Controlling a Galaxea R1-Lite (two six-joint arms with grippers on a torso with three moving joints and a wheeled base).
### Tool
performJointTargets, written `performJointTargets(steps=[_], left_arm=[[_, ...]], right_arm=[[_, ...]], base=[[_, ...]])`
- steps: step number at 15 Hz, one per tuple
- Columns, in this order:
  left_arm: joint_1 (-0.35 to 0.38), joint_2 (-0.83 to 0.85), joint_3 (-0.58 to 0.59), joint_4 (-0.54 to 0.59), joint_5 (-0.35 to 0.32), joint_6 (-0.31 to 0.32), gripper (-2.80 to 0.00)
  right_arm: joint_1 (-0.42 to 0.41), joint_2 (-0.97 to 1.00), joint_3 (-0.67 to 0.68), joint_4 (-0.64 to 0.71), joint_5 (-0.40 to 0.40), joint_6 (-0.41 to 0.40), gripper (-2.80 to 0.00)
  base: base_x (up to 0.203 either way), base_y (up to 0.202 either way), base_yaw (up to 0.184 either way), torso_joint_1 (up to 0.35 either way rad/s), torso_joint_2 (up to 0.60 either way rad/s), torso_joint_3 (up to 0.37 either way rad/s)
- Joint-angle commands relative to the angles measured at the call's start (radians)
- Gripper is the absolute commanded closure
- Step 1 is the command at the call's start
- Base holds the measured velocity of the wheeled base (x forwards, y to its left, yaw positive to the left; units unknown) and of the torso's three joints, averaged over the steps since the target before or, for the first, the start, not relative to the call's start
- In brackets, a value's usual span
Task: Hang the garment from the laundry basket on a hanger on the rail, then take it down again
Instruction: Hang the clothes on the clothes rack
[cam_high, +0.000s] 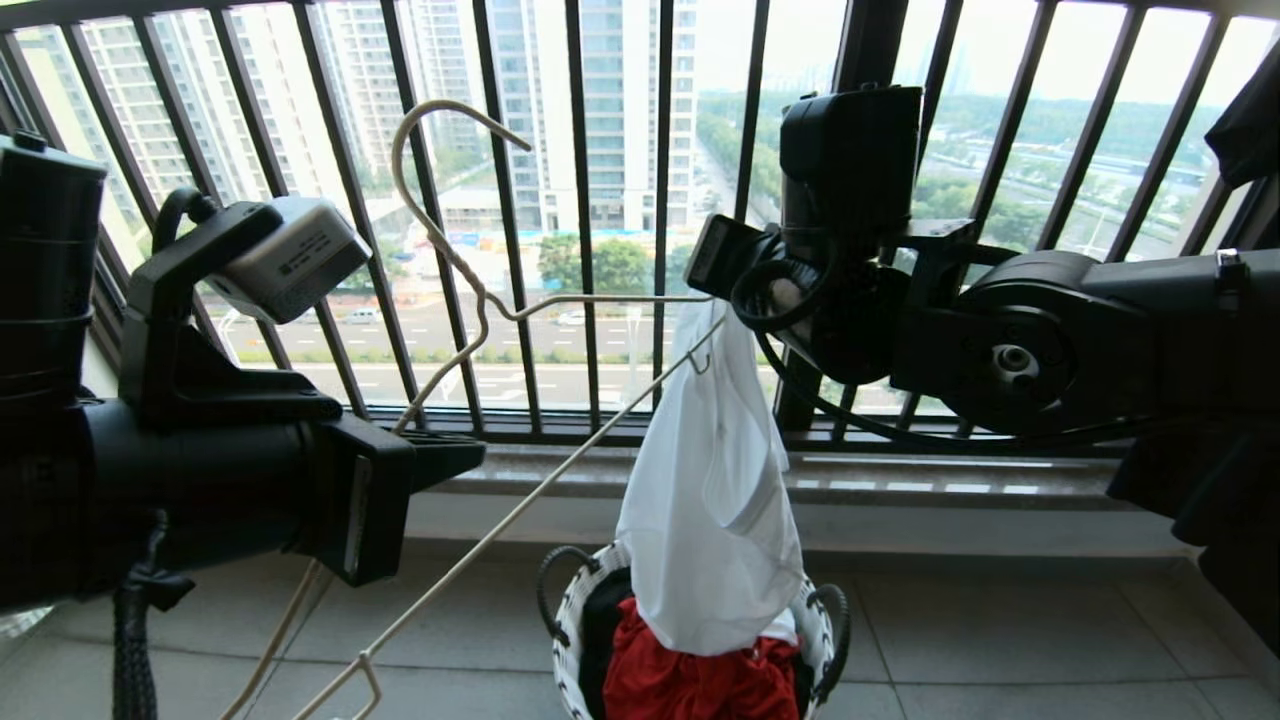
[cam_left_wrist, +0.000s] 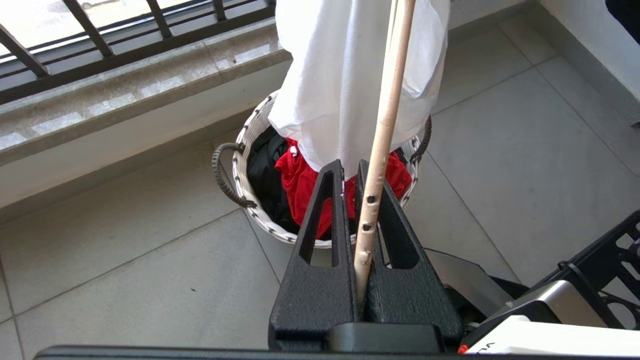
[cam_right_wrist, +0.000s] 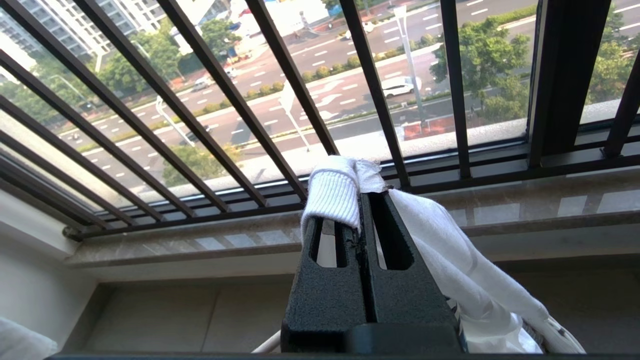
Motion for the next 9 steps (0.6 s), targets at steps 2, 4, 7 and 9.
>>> performJointTargets(steps=[2,4,7,9], left_arm=[[-0.024,0.017,-0.013,0.004,-0.001,-0.027,0.0],[-0.046,0.027,-0.014,0.003,-0.001,-0.053,0.0],[-0.065,0.059,-0.015,-0.005,0.0,-0.093,0.0],[-0.065,0.057,-0.034,-0.006,0.0,-0.122,0.0]], right_arm=[[-0.015,0.003,-0.005,-0.002,-0.004,0.001,0.0],[-0.023,0.006,-0.01,-0.002,-0.002,-0.001,0.0],[-0.022,0.006,-0.01,-0.002,0.0,-0.001,0.0],[-0.022,0.011,-0.01,-0.001,-0.002,-0.001,0.0]], base=[[0.0,0.0,0.0,0.0,0.0,0.0],[0.0,0.0,0.0,0.0,0.0,0.0],[0.0,0.0,0.0,0.0,0.0,0.0],[0.0,0.0,0.0,0.0,0.0,0.0]])
